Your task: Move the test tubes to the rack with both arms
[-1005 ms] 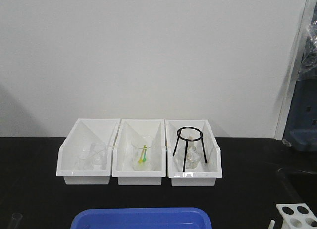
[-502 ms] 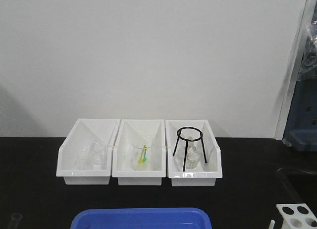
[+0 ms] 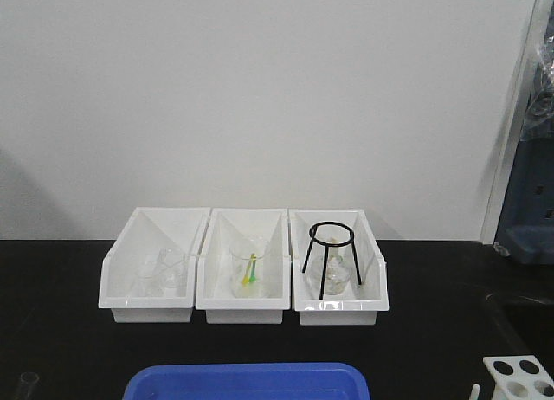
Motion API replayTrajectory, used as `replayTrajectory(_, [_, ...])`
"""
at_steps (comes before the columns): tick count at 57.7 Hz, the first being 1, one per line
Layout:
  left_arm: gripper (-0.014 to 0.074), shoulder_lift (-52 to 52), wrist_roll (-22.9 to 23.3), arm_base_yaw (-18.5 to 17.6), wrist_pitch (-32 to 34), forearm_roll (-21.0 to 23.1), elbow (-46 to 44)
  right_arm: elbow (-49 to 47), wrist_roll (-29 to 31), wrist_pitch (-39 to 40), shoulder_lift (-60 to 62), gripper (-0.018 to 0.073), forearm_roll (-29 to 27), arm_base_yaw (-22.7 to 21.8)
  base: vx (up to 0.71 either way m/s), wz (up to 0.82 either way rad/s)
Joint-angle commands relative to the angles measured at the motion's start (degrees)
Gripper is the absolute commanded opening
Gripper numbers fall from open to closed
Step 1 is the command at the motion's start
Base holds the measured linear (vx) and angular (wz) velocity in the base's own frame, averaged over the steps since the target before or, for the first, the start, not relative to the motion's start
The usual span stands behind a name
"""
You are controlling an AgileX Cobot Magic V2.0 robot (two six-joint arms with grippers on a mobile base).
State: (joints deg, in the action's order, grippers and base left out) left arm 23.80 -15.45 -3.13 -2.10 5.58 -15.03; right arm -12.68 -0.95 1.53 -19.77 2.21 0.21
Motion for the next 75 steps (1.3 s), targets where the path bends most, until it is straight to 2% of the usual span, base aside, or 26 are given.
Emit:
replayTrajectory(1, [0.0503,3.3,0.0,0.0,6.2,0.2,-1.9,-2.1,0.3,4.6,-2.9,0.0215,0.6,-0.2,0.00,0.00])
replayTrajectory(10, [0.0554,8.0,-0.4,0.0,5.4,0.2,-1.9,-2.1,0.3,4.9,-5.3,0.0382,0.6,-0.2,0.00,0.00])
replayTrajectory(19, [0.0547,16.0,-5.5,-1.4,3.2,0.1,-1.9,-2.1,0.3,5.0,-6.6,0.0482,0.6,-0.2,0.00,0.00])
replayTrajectory(26, [0.0536,22.0,-5.5,-3.9,6.8,0.1,-1.9,-2.1,0.3,5.0,-6.7,0.0489,0.6,-0.2,0.00,0.00])
replayTrajectory(35, [0.0536,29.1,-5.4,-5.9,16.2,0.1,-2.1,-2.1,0.3,5.0,-6.7,0.0489,0.6,-0.2,0.00,0.00])
replayTrajectory(49, [0.0536,40.0,-5.1,-5.9,22.4,0.2,-6.5,-2.1,0.3,5.0,-6.7,0.0489,0.6,-0.2,0.00,0.00])
replayTrajectory(63, [0.0536,49.2,-5.0,-5.9,22.4,0.2,-11.7,-2.1,0.3,5.0,-6.7,0.0489,0.6,-0.2,0.00,0.00])
replayTrajectory(75, [0.0536,53.0,-5.0,-5.9,24.0,0.2,-12.2,-2.1,0.3,5.0,-6.7,0.0489,0.6,-0.2,0.00,0.00])
